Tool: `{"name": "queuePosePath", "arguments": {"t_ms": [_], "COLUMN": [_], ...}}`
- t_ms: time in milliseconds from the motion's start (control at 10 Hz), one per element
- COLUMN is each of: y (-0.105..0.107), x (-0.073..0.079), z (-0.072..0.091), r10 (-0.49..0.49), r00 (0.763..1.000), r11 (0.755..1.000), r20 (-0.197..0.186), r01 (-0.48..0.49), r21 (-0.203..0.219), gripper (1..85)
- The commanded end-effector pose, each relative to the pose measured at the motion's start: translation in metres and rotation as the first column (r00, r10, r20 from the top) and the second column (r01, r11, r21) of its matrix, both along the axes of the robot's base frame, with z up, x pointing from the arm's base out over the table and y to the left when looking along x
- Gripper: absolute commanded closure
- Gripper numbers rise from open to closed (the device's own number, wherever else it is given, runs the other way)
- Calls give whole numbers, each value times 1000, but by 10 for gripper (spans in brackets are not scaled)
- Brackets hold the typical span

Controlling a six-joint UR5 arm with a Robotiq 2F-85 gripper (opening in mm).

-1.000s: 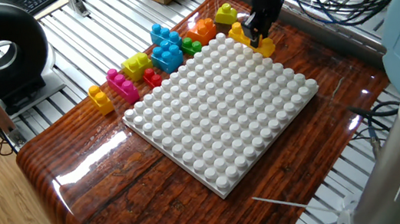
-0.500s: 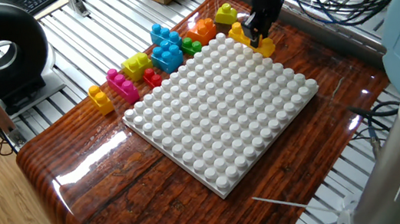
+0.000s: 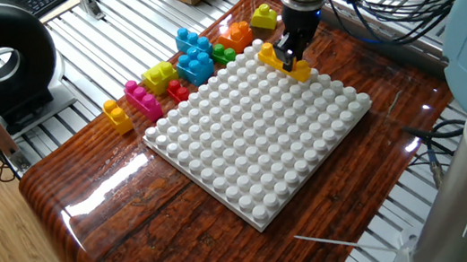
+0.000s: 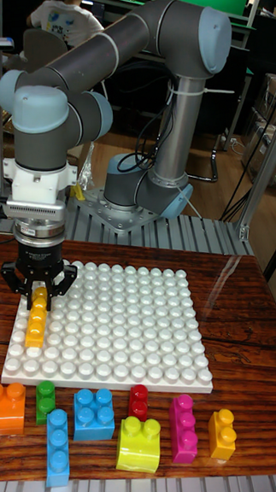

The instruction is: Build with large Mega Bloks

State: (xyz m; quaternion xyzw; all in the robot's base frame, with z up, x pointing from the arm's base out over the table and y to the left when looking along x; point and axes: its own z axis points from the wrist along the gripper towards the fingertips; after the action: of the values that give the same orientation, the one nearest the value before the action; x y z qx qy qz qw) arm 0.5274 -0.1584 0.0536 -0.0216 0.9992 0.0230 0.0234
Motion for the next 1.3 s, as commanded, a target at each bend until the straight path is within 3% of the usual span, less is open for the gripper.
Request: {"name": "queuePosePath", "arguments": {"t_ms": [0,400,1200], "y": [2,2,8], "x": [2,1,0], "z": [-1,13,3], "r10": [-8,-15,-53], "r00": [1000,1000,999], "r11": [1000,999,998], "r20": [7,-12,-9], "r01": [8,15,54], "r21": [11,36,42], "gripper": [847,847,847]}}
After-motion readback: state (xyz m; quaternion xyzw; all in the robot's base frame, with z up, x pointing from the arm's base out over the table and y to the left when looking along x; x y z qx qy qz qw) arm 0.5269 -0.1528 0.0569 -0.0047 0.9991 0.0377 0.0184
